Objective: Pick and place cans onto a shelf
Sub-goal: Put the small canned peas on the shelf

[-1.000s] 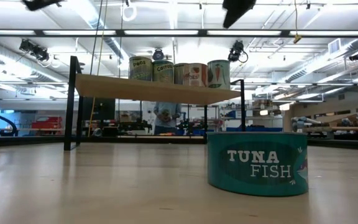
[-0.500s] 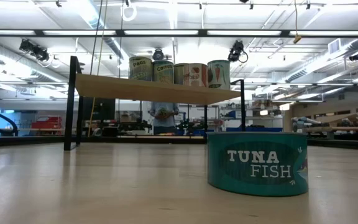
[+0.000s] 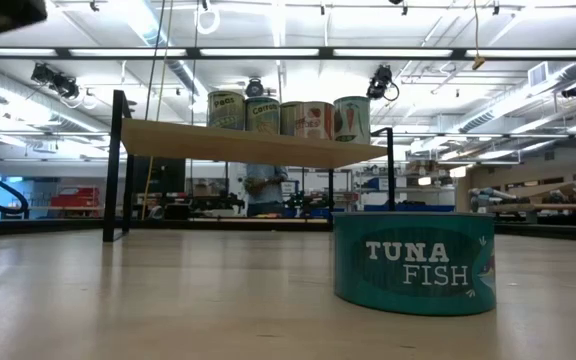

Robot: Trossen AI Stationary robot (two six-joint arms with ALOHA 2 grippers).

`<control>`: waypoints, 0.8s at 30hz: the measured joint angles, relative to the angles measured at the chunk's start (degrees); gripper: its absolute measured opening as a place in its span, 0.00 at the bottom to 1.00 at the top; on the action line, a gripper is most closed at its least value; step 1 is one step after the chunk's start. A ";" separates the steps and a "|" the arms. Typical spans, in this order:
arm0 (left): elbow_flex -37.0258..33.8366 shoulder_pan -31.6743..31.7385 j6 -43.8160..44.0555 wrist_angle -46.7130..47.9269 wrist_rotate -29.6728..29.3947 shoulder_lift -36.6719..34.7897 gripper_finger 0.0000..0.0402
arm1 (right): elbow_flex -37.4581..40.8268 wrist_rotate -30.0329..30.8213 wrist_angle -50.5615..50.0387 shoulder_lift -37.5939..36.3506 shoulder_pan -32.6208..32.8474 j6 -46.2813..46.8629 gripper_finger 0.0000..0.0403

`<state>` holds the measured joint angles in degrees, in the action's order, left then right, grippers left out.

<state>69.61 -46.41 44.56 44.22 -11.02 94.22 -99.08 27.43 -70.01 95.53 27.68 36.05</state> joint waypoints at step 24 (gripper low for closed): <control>-1.86 0.26 1.28 -6.03 -3.82 4.37 0.99 | 0.07 0.18 0.21 0.02 0.00 1.42 0.87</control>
<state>67.75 -46.15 45.84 38.19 -14.84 98.59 -99.00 27.62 -69.80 95.55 27.68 37.47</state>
